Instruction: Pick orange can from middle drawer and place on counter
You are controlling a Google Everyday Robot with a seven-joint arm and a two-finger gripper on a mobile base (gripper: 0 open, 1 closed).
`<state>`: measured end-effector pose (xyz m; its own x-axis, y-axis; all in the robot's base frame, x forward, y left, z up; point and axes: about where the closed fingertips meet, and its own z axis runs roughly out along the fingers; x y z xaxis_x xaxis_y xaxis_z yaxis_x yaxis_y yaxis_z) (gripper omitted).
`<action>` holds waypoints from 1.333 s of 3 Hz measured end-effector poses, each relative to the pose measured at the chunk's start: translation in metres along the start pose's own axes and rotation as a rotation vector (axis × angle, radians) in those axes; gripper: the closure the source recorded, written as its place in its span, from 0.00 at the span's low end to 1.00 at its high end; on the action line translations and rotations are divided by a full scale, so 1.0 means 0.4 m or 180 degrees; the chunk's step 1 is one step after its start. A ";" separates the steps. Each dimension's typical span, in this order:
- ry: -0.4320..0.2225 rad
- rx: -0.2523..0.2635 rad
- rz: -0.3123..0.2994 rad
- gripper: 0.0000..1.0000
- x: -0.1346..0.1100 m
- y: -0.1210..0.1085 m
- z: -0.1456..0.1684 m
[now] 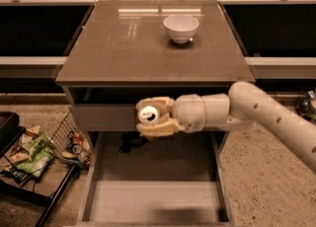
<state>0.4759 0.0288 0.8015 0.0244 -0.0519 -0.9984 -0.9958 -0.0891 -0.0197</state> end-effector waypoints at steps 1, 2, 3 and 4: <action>-0.0019 -0.0001 -0.0130 1.00 -0.221 -0.066 -0.037; -0.0056 0.0092 -0.0087 1.00 -0.341 -0.191 -0.025; -0.0041 0.0160 0.0035 1.00 -0.383 -0.332 0.052; 0.0150 0.0251 0.0263 1.00 -0.337 -0.472 0.176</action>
Offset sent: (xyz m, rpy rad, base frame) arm 0.1438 0.0243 0.1993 0.0413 -0.0101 -0.0719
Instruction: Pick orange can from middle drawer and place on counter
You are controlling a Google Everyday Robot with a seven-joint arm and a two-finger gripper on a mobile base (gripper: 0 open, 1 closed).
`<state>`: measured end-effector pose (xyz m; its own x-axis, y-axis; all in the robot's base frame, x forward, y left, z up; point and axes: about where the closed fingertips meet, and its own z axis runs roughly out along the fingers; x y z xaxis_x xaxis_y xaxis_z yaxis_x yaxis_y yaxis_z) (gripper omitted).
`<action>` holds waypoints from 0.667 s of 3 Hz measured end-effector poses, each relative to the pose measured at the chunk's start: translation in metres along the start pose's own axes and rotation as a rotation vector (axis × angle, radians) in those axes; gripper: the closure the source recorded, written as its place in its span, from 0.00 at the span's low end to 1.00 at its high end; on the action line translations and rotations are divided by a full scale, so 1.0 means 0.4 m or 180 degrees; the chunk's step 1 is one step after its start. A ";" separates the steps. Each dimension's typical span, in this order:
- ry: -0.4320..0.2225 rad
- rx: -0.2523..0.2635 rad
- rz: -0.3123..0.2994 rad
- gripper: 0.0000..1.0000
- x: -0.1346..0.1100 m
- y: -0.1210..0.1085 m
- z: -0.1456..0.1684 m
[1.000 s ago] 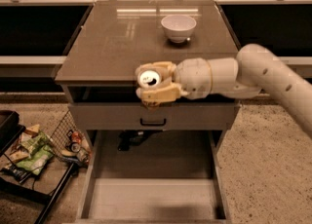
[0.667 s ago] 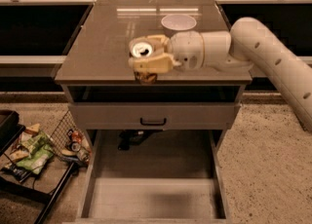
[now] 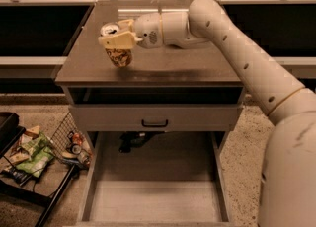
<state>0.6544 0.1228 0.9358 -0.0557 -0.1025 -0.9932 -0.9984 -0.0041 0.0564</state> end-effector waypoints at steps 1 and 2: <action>0.0172 0.0140 0.0221 1.00 0.067 -0.074 0.064; 0.0190 0.0234 0.0406 1.00 0.126 -0.111 0.076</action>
Offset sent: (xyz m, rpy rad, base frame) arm 0.0780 0.0112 -0.1496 -0.0851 0.2938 -0.2101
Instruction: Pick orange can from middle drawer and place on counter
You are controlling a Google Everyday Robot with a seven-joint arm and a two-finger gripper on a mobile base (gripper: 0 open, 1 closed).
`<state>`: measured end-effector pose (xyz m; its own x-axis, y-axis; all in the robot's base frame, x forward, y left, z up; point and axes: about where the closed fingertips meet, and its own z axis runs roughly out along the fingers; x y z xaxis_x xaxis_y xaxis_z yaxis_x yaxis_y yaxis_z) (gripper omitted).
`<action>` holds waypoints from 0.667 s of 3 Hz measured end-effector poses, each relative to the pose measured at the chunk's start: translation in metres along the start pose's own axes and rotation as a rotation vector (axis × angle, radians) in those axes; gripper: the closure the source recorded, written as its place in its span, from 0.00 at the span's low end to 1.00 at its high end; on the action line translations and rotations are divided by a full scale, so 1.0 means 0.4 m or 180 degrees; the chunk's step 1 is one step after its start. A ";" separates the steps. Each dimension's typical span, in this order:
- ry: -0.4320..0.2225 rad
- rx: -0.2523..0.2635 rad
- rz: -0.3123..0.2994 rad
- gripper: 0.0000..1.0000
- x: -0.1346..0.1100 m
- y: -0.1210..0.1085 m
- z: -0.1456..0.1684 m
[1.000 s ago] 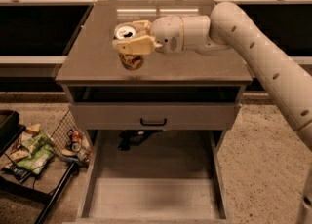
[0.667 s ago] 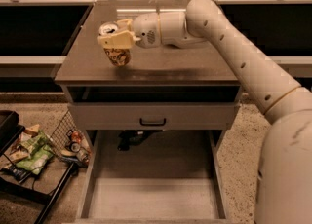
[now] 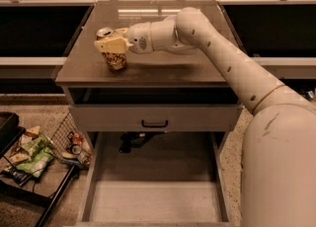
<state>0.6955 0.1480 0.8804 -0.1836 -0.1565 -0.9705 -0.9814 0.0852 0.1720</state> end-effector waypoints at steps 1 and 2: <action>0.0000 0.0000 0.0000 0.82 -0.022 0.004 -0.004; 0.0000 0.0000 0.0000 0.59 -0.035 0.006 -0.006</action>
Offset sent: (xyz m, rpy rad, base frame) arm 0.0000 0.0000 0.0074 0.0000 0.0000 0.0000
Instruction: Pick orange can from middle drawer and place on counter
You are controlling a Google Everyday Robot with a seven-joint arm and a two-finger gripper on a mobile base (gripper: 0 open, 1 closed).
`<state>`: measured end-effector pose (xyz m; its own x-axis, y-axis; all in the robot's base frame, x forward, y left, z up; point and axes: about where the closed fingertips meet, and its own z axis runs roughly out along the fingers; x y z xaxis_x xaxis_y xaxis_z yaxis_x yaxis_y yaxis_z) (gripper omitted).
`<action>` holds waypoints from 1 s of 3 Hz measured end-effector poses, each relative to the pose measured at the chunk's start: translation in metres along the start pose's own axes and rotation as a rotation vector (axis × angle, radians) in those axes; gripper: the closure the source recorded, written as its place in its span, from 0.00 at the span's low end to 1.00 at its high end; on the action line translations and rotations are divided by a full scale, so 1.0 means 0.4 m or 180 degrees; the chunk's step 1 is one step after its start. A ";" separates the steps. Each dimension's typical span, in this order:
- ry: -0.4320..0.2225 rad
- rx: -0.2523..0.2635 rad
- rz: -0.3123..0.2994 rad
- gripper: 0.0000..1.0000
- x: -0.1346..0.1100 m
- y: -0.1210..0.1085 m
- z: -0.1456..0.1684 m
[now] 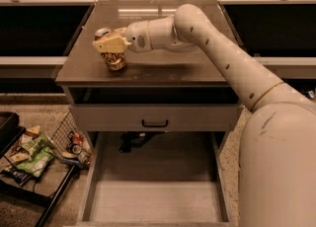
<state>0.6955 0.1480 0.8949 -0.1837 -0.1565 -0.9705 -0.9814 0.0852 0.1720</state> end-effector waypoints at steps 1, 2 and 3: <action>0.0000 0.0000 0.0000 0.28 0.000 0.000 0.000; 0.0000 -0.0001 0.0000 0.04 0.000 0.000 0.000; 0.0001 -0.0010 0.0000 0.00 0.000 0.002 0.005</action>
Offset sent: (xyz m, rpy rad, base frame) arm 0.0000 0.0000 0.0000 0.0000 0.0000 0.0001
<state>0.6949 0.1499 0.8947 -0.1838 -0.1569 -0.9704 -0.9816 0.0822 0.1726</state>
